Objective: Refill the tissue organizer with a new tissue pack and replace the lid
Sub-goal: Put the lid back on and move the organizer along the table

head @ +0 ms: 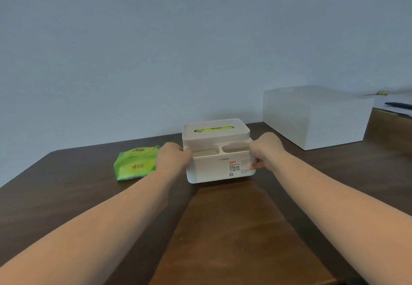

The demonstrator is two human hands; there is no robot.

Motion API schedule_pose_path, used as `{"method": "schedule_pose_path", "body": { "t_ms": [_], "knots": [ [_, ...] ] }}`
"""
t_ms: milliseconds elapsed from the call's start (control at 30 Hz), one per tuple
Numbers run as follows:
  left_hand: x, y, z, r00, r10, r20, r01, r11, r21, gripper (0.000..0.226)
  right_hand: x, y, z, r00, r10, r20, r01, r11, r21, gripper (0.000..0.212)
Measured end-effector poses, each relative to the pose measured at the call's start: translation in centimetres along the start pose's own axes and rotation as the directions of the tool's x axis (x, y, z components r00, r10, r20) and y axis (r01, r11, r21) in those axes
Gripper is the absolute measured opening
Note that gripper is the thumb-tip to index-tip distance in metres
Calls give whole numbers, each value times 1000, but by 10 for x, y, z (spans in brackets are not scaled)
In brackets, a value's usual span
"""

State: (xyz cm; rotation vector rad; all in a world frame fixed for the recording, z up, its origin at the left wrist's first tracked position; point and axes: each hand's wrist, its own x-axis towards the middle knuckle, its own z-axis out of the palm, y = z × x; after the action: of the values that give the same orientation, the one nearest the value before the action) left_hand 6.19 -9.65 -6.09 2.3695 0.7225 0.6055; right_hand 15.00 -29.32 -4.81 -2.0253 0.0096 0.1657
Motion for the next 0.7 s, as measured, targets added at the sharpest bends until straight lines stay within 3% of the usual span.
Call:
{"method": "schedule_pose_path", "body": {
  "t_ms": [200,500,600,700],
  "knots": [
    [54,46,65,999,31,33,-30,999,-36,36,75,3,-24,993,24,-115,-21,999,30,25],
    [125,89,134,997,18,68,-14,998,-63,40,163,-16,-38,977,42,-210,-52,998,-42,4],
    [141,95,148,997,9,75,-3,997,-82,41,182,-19,-38,973,48,-225,-61,997,-51,22],
    [152,100,161,997,1,76,7,994,-108,41,197,-17,-37,971,32,-237,-75,981,-177,27]
  ]
}}
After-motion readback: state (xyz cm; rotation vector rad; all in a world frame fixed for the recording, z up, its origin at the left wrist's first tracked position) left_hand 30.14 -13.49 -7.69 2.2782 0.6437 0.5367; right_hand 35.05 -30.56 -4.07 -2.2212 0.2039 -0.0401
